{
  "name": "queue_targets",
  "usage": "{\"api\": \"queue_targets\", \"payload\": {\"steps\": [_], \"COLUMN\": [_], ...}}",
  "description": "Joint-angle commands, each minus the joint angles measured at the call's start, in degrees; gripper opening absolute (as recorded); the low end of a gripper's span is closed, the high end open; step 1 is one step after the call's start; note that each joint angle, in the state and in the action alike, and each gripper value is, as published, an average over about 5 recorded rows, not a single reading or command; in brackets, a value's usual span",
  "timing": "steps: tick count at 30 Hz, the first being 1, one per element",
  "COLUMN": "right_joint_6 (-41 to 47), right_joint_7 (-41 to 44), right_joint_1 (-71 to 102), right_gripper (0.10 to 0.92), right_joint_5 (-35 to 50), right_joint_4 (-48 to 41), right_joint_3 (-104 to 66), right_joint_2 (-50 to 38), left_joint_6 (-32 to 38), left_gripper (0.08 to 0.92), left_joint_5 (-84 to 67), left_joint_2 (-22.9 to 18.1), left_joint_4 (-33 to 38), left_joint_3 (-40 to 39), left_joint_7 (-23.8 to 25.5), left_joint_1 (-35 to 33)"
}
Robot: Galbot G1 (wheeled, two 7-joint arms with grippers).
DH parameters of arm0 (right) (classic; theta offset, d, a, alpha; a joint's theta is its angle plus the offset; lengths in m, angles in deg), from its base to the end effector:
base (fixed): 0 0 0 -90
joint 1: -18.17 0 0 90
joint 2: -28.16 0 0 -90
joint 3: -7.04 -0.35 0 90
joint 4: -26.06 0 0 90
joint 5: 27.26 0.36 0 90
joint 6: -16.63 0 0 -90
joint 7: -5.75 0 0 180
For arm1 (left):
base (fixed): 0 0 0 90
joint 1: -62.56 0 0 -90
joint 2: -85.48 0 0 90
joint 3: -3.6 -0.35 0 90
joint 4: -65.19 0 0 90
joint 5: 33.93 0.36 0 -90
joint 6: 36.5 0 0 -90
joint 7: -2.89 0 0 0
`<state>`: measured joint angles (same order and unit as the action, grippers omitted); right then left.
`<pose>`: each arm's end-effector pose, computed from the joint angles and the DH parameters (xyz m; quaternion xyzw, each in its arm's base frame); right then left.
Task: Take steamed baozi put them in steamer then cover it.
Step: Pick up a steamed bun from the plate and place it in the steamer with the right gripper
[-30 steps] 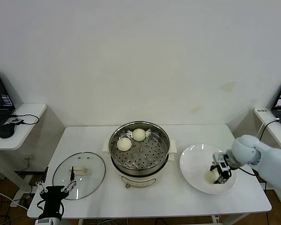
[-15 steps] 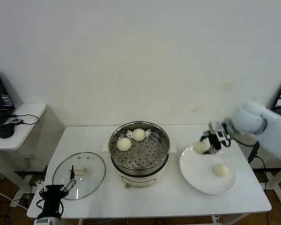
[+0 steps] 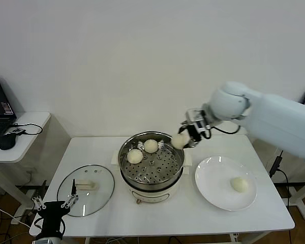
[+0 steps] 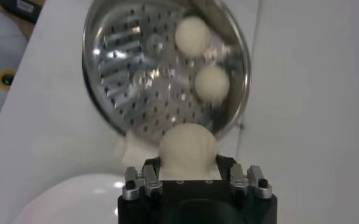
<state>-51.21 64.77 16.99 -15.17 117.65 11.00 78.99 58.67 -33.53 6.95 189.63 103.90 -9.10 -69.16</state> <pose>0.4908 0.0636 -0.0147 0.5642 -0.5112 0.6148 0.2060 0.1296 0.0811 -0.2936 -0.1060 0.9848 0.1374 0.0050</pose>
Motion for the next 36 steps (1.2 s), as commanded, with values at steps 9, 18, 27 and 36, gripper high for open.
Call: {"api": "queue_targets", "payload": {"steps": [9, 18, 27, 36], "right_joint_6": [-17.04, -22.26, -23.45, -21.19], "right_joint_7": [1.67, 0.07, -0.41, -1.36], "right_joint_1": [4.65, 6.39, 6.04, 2.85], "right_gripper": [0.594, 0.594, 0.595, 0.735], "right_joint_5": [-5.69, -13.83, -14.16, -9.75], "right_joint_4": [-9.33, -11.93, -10.19, -5.67], "right_joint_3": [7.74, 8.7, 8.93, 5.68], "right_joint_2": [17.39, 19.79, 18.87, 12.47], "left_joint_6": [0.07, 0.1, 0.36, 0.26], "left_gripper": [0.823, 0.823, 0.823, 0.823], "left_joint_5": [-0.2, -0.5, -1.02, -0.71], "left_joint_2": [-0.75, -0.93, -0.77, -0.85], "left_joint_4": [-0.74, -1.83, -2.13, -1.88], "left_joint_3": [1.48, 1.09, 1.22, 0.54], "left_joint_7": [-0.08, -0.17, -0.35, -0.24], "left_joint_1": [-0.07, 0.95, 1.01, 1.26]}}
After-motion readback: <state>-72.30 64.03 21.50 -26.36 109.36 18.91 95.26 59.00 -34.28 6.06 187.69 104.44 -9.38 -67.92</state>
